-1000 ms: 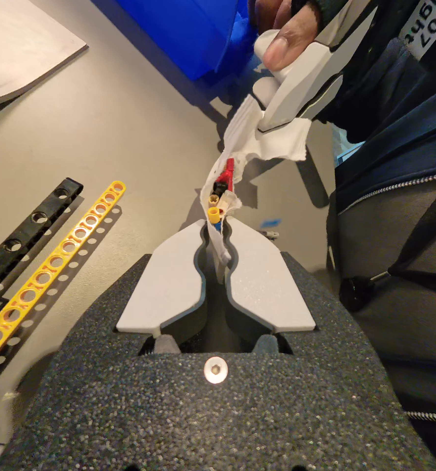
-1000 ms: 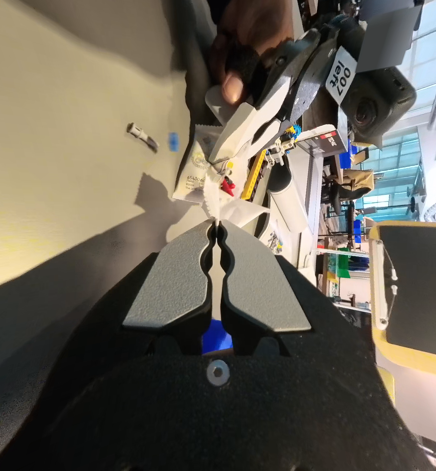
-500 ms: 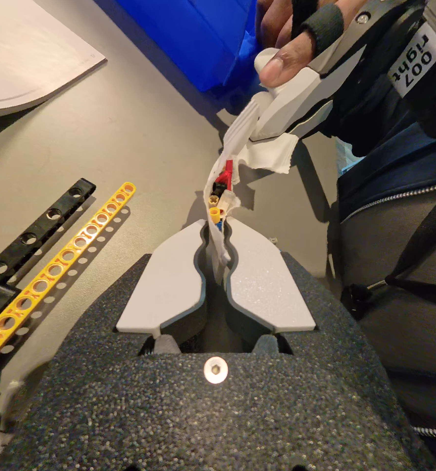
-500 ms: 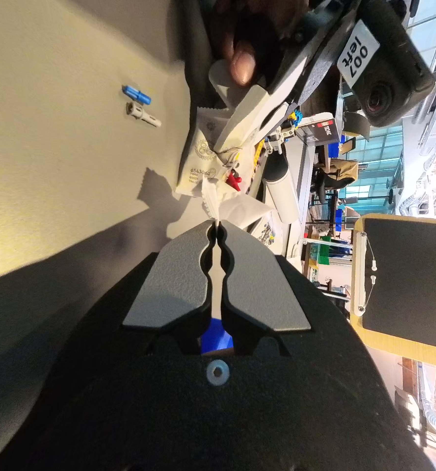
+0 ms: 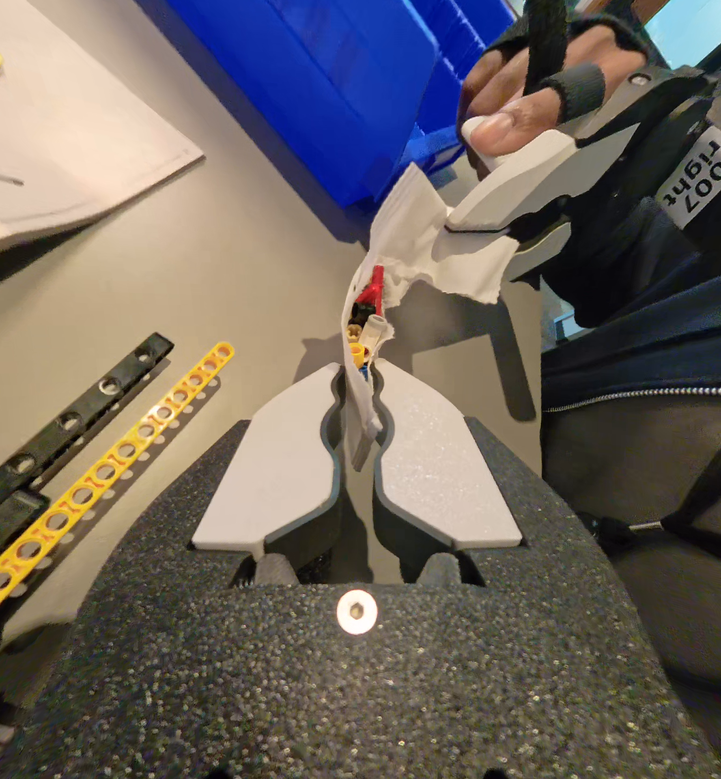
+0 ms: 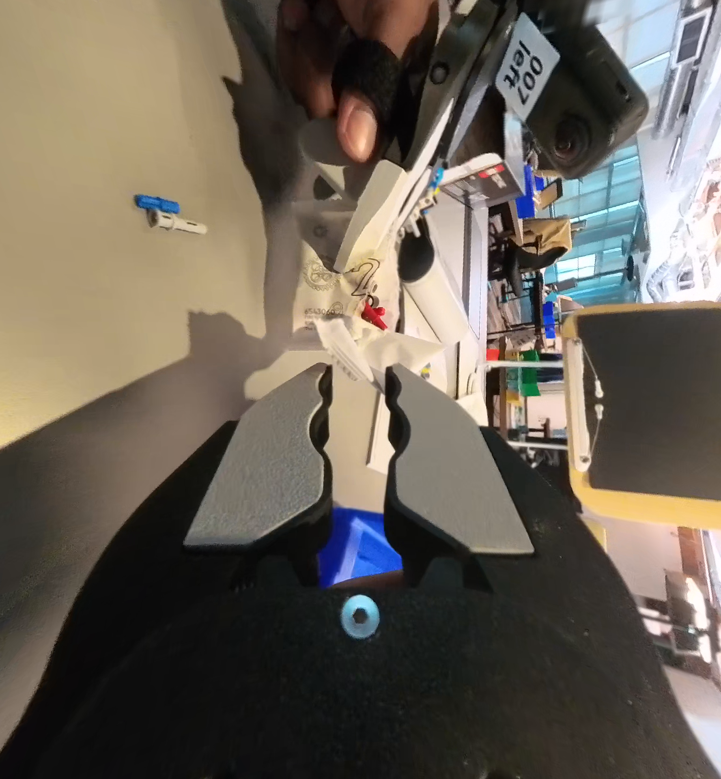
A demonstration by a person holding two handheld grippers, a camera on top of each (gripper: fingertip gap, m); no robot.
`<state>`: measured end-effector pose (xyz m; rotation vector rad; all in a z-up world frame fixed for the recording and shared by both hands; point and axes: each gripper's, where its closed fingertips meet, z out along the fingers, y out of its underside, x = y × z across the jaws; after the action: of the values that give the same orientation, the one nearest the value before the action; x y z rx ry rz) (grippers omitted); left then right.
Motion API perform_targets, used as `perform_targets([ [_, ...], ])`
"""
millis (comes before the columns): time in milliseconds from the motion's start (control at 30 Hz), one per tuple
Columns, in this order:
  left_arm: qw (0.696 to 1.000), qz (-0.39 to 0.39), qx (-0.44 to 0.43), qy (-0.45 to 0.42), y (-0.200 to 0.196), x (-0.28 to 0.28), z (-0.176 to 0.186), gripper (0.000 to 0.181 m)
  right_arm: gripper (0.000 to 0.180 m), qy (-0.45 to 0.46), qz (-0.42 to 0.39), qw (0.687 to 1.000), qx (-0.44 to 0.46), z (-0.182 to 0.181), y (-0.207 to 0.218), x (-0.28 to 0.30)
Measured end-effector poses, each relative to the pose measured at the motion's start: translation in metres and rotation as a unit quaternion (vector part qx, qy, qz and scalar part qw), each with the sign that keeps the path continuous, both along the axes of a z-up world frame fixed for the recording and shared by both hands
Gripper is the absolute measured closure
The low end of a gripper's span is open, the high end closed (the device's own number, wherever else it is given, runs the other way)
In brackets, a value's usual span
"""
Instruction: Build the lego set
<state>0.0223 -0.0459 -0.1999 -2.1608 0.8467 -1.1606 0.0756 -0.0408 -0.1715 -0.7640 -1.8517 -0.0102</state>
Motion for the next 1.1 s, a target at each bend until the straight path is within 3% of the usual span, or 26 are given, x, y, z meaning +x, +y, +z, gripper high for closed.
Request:
perform_targets([
  [33,1.000,0.001,0.006,0.001,0.002,0.002,0.004,0.171,0.153,0.007,-0.009,1.000,-0.007,0.004,0.001,0.003],
  [233,0.999,-0.006,0.040,0.006,0.012,0.026,0.041,0.171,0.139,0.099,-0.068,0.980,-0.159,0.032,-0.006,0.040],
  [500,0.998,-0.015,0.068,-0.006,0.030,0.081,0.086,0.171,0.143,0.258,-0.154,0.893,-0.336,0.065,-0.012,0.099],
  [700,0.995,-0.018,0.051,-0.088,0.039,0.130,0.120,0.171,0.133,0.354,-0.227,0.751,-0.508,0.067,0.014,0.104],
  [800,0.992,-0.031,0.037,-0.119,0.035,0.148,0.127,0.170,0.129,0.416,-0.195,0.665,-0.589,0.081,0.024,0.105],
  [900,0.990,-0.032,0.033,-0.132,0.031,0.155,0.129,0.170,0.138,0.472,-0.146,0.593,-0.636,0.096,0.032,0.112],
  [1000,0.988,-0.028,0.025,-0.148,0.030,0.156,0.131,0.170,0.149,0.488,-0.111,0.547,-0.671,0.098,0.034,0.113],
  [1100,0.988,-0.025,0.019,-0.150,0.031,0.156,0.129,0.170,0.161,0.497,-0.086,0.526,-0.684,0.101,0.034,0.113],
])
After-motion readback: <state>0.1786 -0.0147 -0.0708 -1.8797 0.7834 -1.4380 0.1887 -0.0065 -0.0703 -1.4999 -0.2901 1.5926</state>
